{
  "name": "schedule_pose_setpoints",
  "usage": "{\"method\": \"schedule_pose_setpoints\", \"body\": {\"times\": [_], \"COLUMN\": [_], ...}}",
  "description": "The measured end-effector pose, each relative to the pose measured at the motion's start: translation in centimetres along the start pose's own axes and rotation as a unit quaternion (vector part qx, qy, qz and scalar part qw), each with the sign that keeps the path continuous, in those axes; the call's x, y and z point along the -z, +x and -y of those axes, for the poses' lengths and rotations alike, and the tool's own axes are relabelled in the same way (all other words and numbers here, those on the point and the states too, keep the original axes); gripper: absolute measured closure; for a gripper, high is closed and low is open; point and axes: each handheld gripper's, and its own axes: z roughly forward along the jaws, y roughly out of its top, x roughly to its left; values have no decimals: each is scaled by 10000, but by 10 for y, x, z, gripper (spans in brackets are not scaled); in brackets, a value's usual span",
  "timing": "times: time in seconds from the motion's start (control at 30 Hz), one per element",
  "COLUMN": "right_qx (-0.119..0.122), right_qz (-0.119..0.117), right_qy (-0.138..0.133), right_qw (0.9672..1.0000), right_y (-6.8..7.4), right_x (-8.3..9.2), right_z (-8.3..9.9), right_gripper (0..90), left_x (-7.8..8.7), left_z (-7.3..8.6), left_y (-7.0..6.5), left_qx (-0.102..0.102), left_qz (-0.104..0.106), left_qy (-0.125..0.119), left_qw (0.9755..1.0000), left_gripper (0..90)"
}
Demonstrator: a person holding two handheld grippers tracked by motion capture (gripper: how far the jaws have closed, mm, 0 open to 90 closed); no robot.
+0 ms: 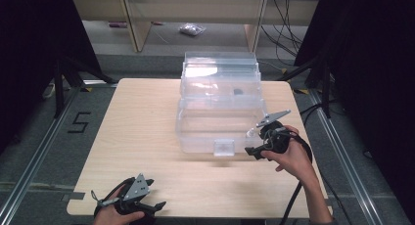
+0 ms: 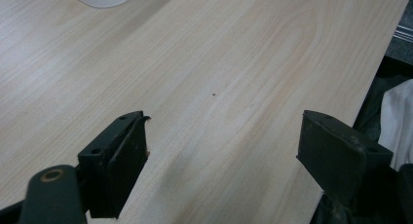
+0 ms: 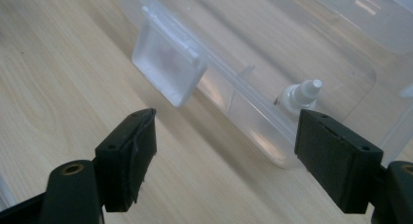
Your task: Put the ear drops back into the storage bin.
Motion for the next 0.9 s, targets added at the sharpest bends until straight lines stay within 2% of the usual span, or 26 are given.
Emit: {"method": "schedule_pose_setpoints", "body": {"times": [0.13,0.3,0.33,0.5,0.53,0.63,0.67,0.77,0.9], "right_qx": [-72,-72,-145,-43,-178,-130,-125,-211,-116], "right_qz": [-13,69,45,64,90,66,40,-34,34], "right_qy": [57,-52,-19,-101,-43,-198,-139,-163,-275], "right_qw": [10000,9999,9999,9999,9998,9997,9998,9996,9995], "right_y": [2,3,3,4,6,9,9,14,15], "right_x": [2,0,0,-1,0,-3,-2,-3,-3], "right_z": [2,7,9,13,14,17,18,19,21], "right_gripper": [236,222,221,219,219,219,219,216,214], "left_x": [0,0,0,0,0,1,0,1,1], "left_z": [0,0,0,0,0,0,0,0,0], "left_y": [0,0,0,0,0,1,0,1,1], "left_qx": [1,-9,-12,-16,-22,-64,31,-24,-29], "left_qz": [-5,-7,-9,-7,-8,-22,-26,-23,-20], "left_qy": [3,6,2,2,4,32,11,-11,0], "left_qw": [10000,10000,10000,10000,10000,10000,10000,10000,10000], "left_gripper": [178,178,178,178,178,178,178,178,178]}}
